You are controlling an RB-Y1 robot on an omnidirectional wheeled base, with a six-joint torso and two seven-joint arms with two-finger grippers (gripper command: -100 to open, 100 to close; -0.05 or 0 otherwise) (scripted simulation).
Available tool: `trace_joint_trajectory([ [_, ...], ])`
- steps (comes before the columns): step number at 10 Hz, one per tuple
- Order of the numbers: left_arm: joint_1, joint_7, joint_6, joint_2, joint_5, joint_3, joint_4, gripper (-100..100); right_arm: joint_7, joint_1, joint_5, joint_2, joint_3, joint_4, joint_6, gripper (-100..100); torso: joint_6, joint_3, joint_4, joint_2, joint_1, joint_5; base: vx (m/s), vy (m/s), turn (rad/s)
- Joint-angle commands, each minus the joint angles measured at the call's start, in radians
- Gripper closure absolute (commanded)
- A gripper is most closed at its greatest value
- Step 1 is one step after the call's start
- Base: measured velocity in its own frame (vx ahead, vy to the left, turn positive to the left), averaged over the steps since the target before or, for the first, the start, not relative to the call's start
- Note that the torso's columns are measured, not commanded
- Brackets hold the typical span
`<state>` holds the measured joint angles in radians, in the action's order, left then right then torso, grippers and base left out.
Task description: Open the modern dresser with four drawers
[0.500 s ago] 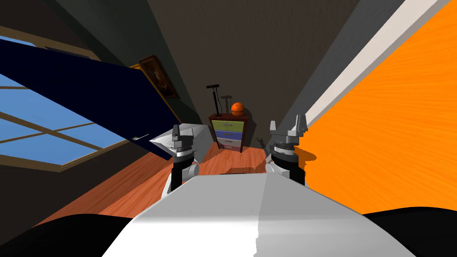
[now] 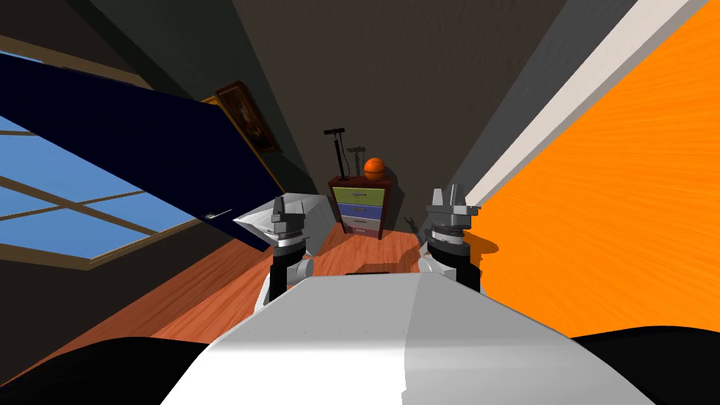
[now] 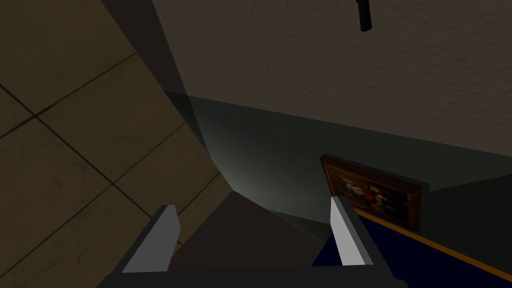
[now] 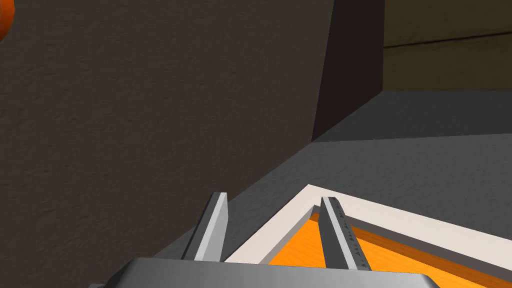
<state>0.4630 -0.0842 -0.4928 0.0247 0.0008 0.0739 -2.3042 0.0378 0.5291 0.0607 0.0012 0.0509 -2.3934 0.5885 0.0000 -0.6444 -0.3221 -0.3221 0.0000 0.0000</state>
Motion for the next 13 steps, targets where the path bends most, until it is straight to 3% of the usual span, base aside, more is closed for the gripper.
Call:
trace_joint_trajectory([
  [1,0.000,0.000,0.000,0.000,0.000,0.000,0.000,0,0.000,0.000,0.000,0.000,0.000,0.000,0.000,0,0.000,-0.147,-0.074,-0.074,0.000,0.000,0.000,0.000,0.000],
  [4,0.000,0.000,0.000,0.000,0.000,0.000,0.000,0,0.000,0.000,0.000,0.000,0.000,0.000,0.000,0,0.000,-0.590,-0.295,-0.296,0.000,0.000,0.000,0.000,0.000],
  [5,-0.007,-0.002,0.018,0.037,-0.002,-0.003,0.006,-100,0.000,0.000,0.000,0.000,0.000,0.000,0.000,0,0.000,-0.738,-0.369,-0.369,0.000,0.000,0.042,-0.006,-0.037],
  [8,-0.030,-0.007,0.074,0.083,-0.007,-0.012,0.025,-100,0.000,0.000,0.000,0.000,0.000,0.000,0.000,0,0.000,-0.832,-0.414,-0.412,0.000,0.000,0.085,0.002,-0.074],
  [13,-0.069,-0.017,0.170,0.105,-0.016,-0.028,0.058,-100,0.000,0.000,0.000,0.000,0.000,0.000,0.000,0,0.000,-0.831,-0.416,-0.417,-0.001,0.000,0.103,-0.002,-0.065],
])
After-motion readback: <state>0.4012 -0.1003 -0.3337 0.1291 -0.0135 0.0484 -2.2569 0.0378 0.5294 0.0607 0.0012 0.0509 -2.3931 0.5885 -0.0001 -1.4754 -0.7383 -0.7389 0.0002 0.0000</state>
